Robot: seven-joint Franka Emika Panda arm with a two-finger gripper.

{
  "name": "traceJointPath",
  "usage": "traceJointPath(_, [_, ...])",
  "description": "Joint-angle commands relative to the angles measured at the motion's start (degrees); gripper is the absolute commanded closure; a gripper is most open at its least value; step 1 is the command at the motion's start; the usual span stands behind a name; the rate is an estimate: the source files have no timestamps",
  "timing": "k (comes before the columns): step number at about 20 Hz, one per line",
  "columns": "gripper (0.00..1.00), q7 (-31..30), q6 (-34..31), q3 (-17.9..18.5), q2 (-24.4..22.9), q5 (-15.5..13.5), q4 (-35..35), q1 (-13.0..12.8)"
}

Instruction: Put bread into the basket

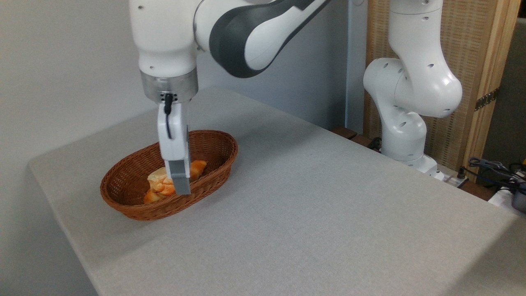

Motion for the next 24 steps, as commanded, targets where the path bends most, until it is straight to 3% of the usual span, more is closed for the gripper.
traceJointPath(1, [0.00,-11.24,-1.16,1.45,-1.44,4.13,1.13,-0.35])
traceJointPath(2, [0.00,-15.78,-1.25,1.19,-1.35,7.19,1.65,-0.35])
traceJointPath(4, [0.00,-22.03,-1.16,0.92,-1.35,10.45,1.92,-0.35])
traceJointPath(8, [0.00,-29.79,-1.07,0.92,-1.26,13.19,1.92,-0.35])
traceJointPath(14, [0.00,-34.81,-1.16,1.45,-1.35,13.28,1.92,-0.35])
traceJointPath(24, [0.00,-34.64,-1.16,1.89,-1.35,12.58,1.92,-0.26])
